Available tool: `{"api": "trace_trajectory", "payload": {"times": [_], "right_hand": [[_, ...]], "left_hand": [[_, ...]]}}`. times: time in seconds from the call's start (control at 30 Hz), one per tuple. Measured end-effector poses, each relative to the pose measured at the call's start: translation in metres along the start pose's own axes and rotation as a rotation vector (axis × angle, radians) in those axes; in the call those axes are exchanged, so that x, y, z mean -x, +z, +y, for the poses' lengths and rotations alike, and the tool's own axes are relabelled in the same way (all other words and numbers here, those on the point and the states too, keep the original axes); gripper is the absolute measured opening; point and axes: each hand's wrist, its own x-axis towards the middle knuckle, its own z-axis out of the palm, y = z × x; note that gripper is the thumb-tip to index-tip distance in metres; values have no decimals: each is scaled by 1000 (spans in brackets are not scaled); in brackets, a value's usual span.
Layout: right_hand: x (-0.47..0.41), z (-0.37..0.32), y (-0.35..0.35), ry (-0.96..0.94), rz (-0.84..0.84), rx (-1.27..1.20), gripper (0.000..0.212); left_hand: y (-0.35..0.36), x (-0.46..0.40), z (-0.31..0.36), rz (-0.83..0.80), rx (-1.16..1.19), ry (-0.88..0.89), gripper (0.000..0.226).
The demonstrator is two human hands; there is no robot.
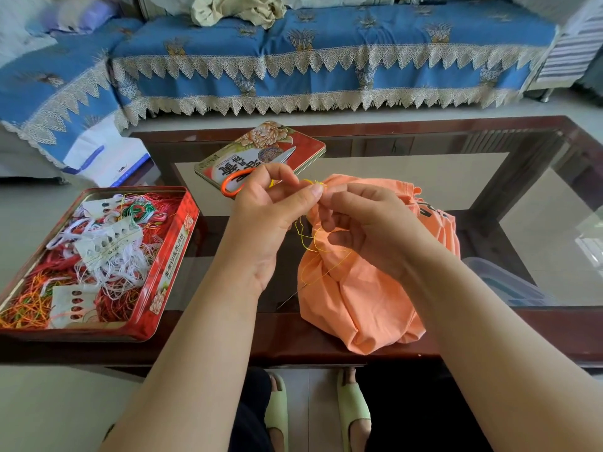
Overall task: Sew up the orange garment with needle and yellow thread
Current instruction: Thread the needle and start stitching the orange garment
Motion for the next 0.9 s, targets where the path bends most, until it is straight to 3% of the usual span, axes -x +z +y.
{"api": "trace_trajectory", "payload": {"times": [0.17, 0.33, 0.5, 0.67, 0.9], "right_hand": [[-1, 2, 3, -30, 66, -6, 12], [2, 2, 2, -136, 131, 157, 9], [3, -1, -4, -189, 71, 277, 11], [3, -5, -13, -398, 8, 437, 27], [2, -4, -16, -491, 5, 634, 17]], "left_hand": [[3, 0, -3, 20, -110, 116, 25], [-2, -1, -3, 38, -197, 180, 27], [-3, 0, 1, 24, -193, 166, 25], [-10, -1, 4, -50, -216, 129, 26], [-12, 1, 7, -108, -392, 138, 30]]}}
